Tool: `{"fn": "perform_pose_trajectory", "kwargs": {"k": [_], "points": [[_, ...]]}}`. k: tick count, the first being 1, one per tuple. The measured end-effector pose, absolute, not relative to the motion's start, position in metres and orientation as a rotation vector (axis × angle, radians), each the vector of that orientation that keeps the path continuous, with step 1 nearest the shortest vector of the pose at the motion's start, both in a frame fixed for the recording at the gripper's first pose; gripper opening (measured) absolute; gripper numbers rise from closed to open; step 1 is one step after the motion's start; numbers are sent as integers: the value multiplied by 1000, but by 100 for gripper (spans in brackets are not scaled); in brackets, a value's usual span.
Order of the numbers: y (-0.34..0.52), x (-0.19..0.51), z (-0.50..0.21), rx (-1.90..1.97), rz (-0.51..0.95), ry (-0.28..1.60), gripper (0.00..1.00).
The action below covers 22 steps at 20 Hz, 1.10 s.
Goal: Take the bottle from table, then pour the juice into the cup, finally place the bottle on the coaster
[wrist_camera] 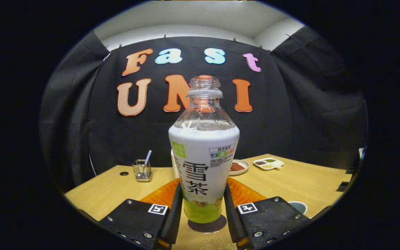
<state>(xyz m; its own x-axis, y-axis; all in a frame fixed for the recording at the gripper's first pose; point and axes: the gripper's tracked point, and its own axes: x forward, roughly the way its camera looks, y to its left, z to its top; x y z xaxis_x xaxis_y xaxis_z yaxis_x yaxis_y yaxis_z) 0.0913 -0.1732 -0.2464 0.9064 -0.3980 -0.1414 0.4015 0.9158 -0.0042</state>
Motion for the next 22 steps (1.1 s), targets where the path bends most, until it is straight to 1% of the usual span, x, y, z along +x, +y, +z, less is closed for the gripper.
{"fn": "perform_pose_trajectory", "kwargs": {"k": [8,14,16,19,22], "points": [[-174,113,-292,-96,-395,293,58],[-178,121,-328,-51,-384,380,58],[-179,125,-339,-24,-385,394,60],[-181,124,-348,6,-383,410,60],[-185,124,-352,23,-409,413,65]]}}
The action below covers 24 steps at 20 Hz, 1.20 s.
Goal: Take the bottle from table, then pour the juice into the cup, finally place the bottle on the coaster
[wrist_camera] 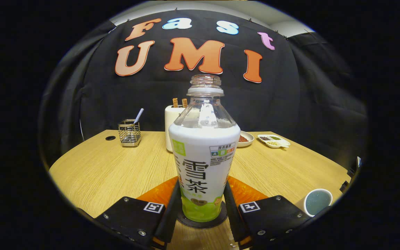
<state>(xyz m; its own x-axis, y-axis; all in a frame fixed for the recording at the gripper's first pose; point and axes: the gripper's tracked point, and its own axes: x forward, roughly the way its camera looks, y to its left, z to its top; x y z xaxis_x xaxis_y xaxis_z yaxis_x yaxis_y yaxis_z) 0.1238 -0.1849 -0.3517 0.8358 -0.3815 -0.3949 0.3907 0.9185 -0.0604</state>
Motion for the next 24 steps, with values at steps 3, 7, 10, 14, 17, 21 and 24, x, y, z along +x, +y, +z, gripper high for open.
{"fn": "perform_pose_trajectory", "kwargs": {"k": [3,7,10,14,17,21,24], "points": [[-183,122,-350,31,-421,413,72],[-174,116,-333,15,-419,370,92],[-171,102,-308,39,-466,325,97],[-148,88,-259,85,-435,237,97],[-128,74,-215,58,-395,167,97],[-77,63,-160,91,-276,106,97],[-34,48,-114,94,-210,57,97]]}}
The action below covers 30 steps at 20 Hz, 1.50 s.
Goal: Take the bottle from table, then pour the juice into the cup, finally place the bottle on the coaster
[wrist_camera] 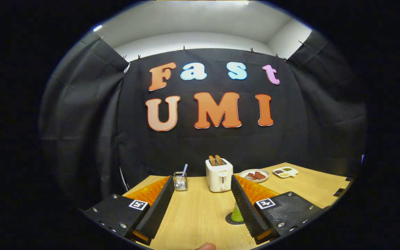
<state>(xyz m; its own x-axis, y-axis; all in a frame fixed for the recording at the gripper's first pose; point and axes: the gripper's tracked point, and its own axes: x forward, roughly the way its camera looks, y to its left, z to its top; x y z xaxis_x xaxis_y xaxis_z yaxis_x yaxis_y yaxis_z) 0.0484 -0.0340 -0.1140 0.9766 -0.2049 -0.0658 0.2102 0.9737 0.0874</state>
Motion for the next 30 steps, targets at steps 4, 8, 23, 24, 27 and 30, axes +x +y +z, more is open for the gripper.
{"fn": "perform_pose_trajectory", "kwargs": {"k": [4,8,23,24,27,30], "points": [[13,20,-70,59,-111,43,97],[35,-5,-35,84,-52,-22,97],[53,-19,-21,45,23,-86,97],[54,-17,-25,41,26,-78,97],[58,-9,-34,45,44,-53,97],[59,-3,-43,56,63,-26,97]]}}
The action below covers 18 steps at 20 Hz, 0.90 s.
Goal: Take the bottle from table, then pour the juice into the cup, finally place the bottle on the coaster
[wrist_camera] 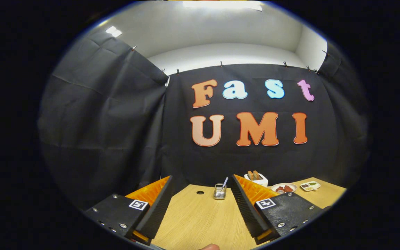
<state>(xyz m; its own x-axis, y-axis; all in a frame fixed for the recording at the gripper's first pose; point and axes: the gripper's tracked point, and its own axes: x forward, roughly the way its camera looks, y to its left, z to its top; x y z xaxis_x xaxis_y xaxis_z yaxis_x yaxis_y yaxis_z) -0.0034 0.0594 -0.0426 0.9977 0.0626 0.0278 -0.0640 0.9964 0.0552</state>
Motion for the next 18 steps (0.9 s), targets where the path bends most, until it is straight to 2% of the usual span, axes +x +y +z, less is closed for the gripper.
{"fn": "perform_pose_trajectory", "kwargs": {"k": [18], "points": [[45,7,-36,84,54,-50,97]]}}
